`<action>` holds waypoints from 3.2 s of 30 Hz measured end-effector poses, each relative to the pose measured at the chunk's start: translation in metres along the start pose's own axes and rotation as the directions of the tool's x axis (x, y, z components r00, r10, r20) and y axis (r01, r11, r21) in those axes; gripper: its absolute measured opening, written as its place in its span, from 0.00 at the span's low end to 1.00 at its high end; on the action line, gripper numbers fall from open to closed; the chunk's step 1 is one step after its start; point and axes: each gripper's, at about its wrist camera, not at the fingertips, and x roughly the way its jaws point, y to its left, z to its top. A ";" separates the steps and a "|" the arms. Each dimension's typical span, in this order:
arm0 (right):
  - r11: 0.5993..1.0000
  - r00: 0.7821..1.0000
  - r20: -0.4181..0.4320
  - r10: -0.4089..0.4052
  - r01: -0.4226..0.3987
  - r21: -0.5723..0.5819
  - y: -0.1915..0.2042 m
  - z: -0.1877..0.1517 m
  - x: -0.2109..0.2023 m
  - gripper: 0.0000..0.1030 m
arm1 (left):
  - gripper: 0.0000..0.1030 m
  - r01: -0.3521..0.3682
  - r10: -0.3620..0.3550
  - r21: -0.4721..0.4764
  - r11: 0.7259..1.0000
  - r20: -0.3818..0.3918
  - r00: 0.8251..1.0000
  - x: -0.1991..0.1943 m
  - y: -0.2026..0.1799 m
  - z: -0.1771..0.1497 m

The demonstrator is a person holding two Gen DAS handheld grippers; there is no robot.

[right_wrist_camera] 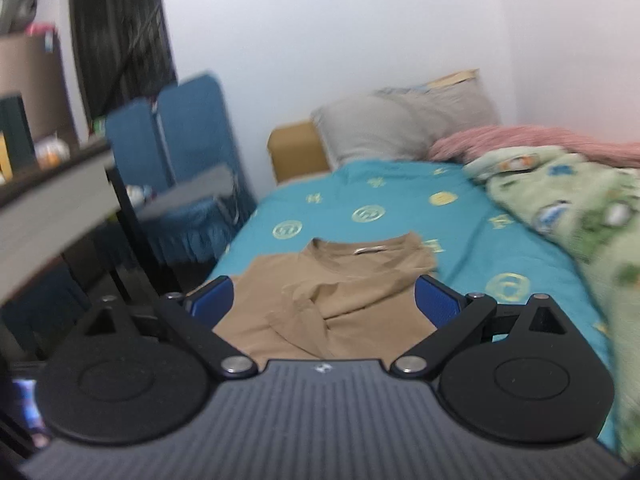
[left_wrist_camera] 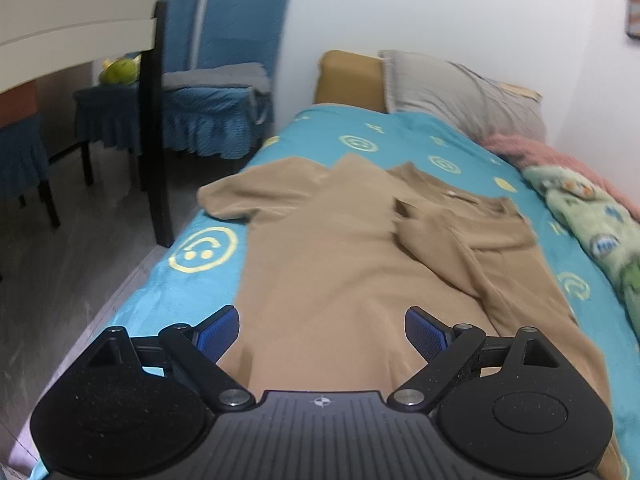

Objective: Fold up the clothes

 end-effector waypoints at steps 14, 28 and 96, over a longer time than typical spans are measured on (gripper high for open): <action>0.984 0.966 0.190 -0.173 0.159 0.085 -0.077 -0.025 -0.102 0.96 | 0.88 0.186 -0.173 0.145 0.972 -0.100 0.980 -0.073 -0.073 -0.043; 0.929 0.920 0.208 -0.333 0.282 0.241 -0.154 -0.027 -0.118 0.96 | 0.61 0.481 -0.384 0.202 0.853 -0.382 0.841 -0.102 -0.227 -0.103; 0.981 0.994 -0.085 -0.065 0.080 0.176 -0.093 -0.056 0.002 0.96 | 0.70 0.237 -0.305 -0.314 0.919 -0.188 0.934 0.159 -0.098 0.044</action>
